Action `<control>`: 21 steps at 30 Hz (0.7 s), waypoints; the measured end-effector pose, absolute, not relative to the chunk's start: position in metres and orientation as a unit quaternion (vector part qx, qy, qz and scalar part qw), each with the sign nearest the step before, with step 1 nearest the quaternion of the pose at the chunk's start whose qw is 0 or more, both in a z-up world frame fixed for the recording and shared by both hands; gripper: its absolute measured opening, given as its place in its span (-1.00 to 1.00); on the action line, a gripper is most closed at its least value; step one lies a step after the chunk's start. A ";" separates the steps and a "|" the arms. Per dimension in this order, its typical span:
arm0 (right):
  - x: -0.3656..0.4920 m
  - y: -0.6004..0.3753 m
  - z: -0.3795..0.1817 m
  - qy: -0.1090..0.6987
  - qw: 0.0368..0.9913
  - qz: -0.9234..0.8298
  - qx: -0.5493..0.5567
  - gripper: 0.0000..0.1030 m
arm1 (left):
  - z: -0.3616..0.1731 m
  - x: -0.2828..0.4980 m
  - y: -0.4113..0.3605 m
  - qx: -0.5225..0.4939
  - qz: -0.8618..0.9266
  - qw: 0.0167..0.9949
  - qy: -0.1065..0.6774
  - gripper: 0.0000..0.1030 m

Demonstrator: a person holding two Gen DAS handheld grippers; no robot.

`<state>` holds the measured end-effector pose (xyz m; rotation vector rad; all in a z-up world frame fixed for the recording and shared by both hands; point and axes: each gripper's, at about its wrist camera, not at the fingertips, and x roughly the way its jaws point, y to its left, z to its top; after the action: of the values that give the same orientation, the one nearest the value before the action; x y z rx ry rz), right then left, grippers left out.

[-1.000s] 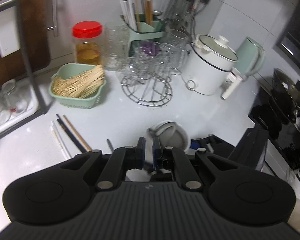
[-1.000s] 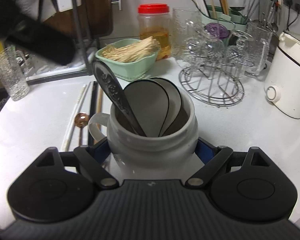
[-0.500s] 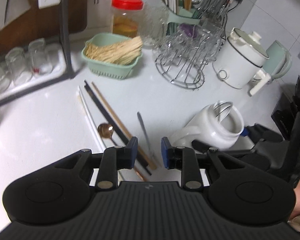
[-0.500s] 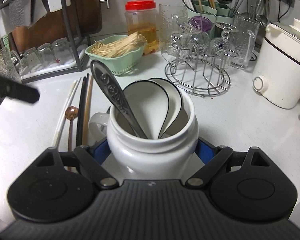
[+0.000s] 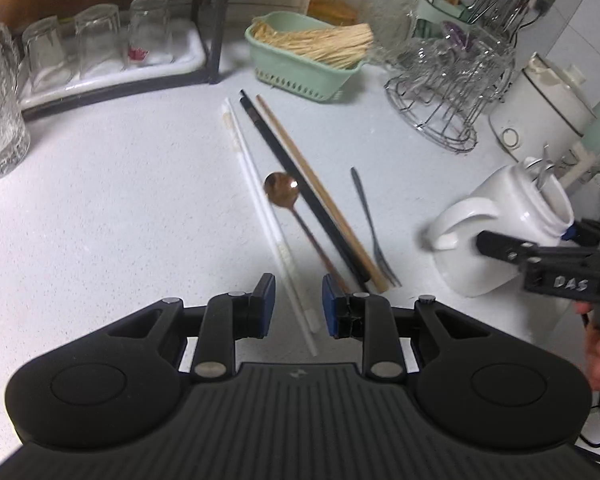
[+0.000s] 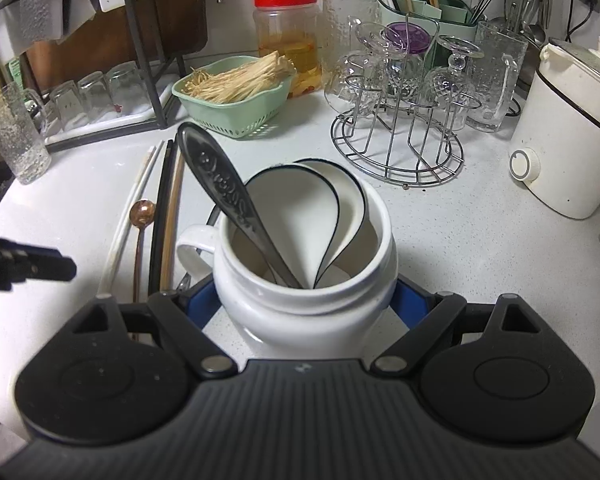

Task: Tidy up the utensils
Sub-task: 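Move the left tool back to the utensils on the counter, then close the left tool on the long copper spoon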

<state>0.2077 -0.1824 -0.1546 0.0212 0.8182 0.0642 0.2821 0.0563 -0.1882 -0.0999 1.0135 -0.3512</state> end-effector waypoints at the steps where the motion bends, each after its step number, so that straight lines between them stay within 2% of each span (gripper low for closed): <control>1: 0.208 -0.183 -0.154 0.399 0.916 0.034 0.009 0.77 | -0.191 0.283 0.056 -0.049 -0.162 0.859 0.483 -0.43; 8: 0.209 -0.186 -0.154 0.401 0.915 0.046 0.003 0.77 | -0.193 0.307 0.041 -0.072 -0.142 0.871 0.465 -0.43; 15: 0.208 -0.189 -0.153 0.404 0.913 0.064 -0.002 0.77 | -0.188 0.348 0.020 -0.021 -0.147 0.887 0.437 -0.43; 21: 0.207 -0.188 -0.154 0.402 0.914 0.057 0.001 0.76 | -0.205 0.377 0.014 0.046 -0.186 0.874 0.446 -0.47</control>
<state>0.2067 -0.1878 -0.1536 0.0029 0.8280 0.1181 0.3771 0.0145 -0.2052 0.0967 0.9311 -0.3895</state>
